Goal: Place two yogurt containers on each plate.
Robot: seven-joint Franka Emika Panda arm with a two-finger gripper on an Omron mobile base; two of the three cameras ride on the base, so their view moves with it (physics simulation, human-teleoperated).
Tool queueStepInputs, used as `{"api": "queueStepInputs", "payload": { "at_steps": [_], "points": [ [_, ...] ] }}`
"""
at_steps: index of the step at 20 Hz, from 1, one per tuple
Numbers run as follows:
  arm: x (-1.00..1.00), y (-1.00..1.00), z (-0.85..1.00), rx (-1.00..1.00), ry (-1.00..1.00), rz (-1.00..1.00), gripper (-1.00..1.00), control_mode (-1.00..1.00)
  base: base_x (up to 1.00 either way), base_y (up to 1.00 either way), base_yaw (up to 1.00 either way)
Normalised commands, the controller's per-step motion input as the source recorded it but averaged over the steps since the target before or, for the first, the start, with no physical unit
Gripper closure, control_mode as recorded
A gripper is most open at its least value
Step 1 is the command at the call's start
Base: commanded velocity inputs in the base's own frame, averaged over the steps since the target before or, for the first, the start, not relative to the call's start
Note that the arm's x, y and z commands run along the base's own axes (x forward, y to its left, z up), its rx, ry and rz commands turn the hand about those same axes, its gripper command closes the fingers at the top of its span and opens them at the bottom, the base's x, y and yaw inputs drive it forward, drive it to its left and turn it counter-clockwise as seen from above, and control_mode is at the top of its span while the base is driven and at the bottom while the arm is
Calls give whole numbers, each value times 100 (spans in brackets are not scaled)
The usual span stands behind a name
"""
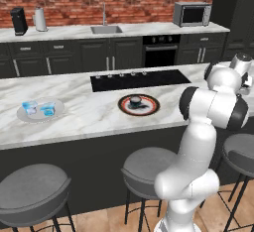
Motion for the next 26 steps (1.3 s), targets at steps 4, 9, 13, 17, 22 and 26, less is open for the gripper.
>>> {"api": "queueStepInputs", "payload": {
  "at_steps": [4, 9, 13, 17, 22, 26],
  "points": [
    [16, -16, -13, 0, 0, 0, -100, -100, 0, 0, 0],
    [19, -14, -5, 0, 0, 0, -100, -100, 0, 0, 0],
    [18, -7, -7, 0, 0, 0, -100, -100, 0, 0, 0],
    [16, -2, -10, 0, 0, 0, -100, -100, 0, 0, 0],
    [13, 0, -14, 0, 0, 0, -100, -100, 0, 0, 0],
    [10, 0, -17, 0, 0, 0, -100, -100, 0, 0, 0]
  ]
}}
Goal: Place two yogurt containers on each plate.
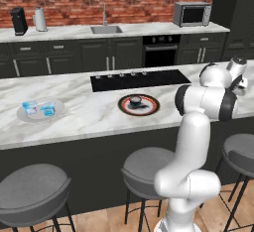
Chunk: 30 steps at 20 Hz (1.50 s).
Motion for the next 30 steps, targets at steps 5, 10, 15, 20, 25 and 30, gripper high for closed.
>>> {"api": "queueStepInputs", "payload": {
  "at_steps": [5, 10, 15, 20, 25, 30],
  "points": [
    [12, 0, -15, 0, 0, 0, -100, -100, 0, 0, 0],
    [16, 0, -8, 0, 0, 0, -100, -100, 0, 0, 0],
    [12, -3, -5, 0, 0, 0, -100, -100, 0, 0, 0],
    [5, -4, -4, 0, 0, 0, -100, -100, 0, 0, 0],
    [0, 0, -14, 0, 0, 0, -100, -100, 0, 0, 0],
    [0, 0, -10, 0, 0, 0, 100, -100, 0, 0, 0]
  ]
}}
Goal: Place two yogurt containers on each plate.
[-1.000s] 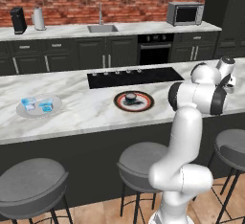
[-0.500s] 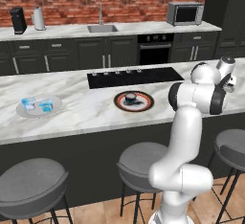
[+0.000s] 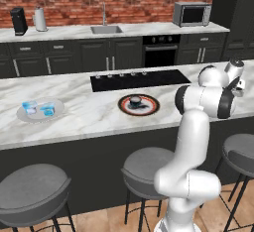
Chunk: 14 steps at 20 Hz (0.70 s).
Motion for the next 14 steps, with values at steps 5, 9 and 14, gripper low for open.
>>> {"api": "queueStepInputs", "payload": {
  "at_steps": [5, 9, 14],
  "points": [
    [-9, 0, 6, 0, 0, 0, 100, -100, 0, 0, 0],
    [-27, 3, 48, 1, 0, 0, 100, -100, 0, 0, 0],
    [-19, 23, 62, 0, 5, 0, 100, -100, 0, 0, 0]
  ]
}}
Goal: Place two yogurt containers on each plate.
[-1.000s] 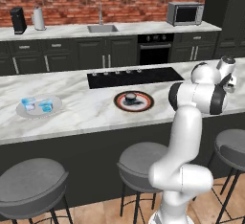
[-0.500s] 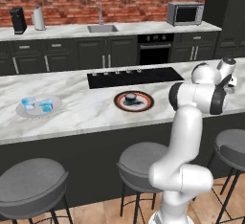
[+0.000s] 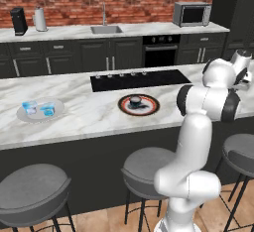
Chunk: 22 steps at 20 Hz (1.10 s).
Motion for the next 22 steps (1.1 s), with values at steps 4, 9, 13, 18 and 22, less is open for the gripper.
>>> {"api": "queueStepInputs", "payload": {
  "at_steps": [4, 9, 13, 18, 22],
  "points": [
    [-13, 48, 35, 0, 12, 0, 100, -100, 0, 0, 0],
    [-16, 67, 15, 0, 20, 2, 100, -100, 0, 0, 0],
    [-19, 77, 1, 1, 4, 3, 100, -100, 0, 0, 0],
    [-14, 85, 0, 9, 0, 1, 100, -100, 0, 0, 0],
    [0, 81, 0, 12, -6, 2, 100, -100, 0, 0, 0]
  ]
}}
